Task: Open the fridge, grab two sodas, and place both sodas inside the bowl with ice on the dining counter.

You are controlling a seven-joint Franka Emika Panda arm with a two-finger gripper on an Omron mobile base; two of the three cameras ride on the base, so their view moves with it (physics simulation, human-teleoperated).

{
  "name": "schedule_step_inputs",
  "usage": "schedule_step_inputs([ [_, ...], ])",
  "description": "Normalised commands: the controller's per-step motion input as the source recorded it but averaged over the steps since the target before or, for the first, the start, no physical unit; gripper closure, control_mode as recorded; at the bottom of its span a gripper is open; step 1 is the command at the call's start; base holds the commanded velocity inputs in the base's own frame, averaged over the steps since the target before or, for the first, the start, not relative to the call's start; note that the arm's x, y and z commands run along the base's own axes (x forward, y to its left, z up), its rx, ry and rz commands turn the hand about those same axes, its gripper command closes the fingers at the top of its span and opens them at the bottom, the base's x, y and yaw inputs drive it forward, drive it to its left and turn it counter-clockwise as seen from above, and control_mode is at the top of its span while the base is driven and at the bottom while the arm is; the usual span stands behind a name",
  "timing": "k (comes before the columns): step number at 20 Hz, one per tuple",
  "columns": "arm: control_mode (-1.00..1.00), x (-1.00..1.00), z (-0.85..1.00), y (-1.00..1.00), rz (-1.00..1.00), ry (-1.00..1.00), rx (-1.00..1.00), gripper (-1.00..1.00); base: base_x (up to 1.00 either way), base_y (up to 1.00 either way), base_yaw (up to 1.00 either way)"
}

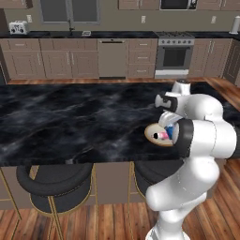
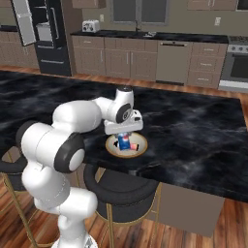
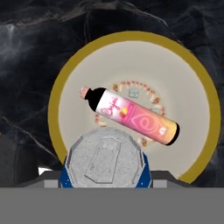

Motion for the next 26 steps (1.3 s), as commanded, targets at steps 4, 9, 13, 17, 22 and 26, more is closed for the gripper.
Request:
schedule_step_inputs([
  [4,-1.00,0.13,-0.18,0.00,0.03,0.00,0.00,1.00,0.00,0.00,0.00],
  [9,-1.00,0.09,-0.19,0.00,0.03,0.00,0.00,1.00,0.00,0.00,0.00],
  [13,-1.00,0.12,-0.16,-0.02,0.03,0.00,0.00,1.00,0.00,0.00,0.00],
  [17,-1.00,0.19,-0.15,-0.05,0.03,0.00,0.00,1.00,0.00,0.00,0.00],
  [22,-1.00,0.17,-0.14,-0.04,0.04,0.00,0.00,1.00,0.00,0.00,0.00],
  [26,-1.00,0.12,-0.14,-0.03,0.05,-0.01,0.00,1.00,0.00,0.00,0.00],
])
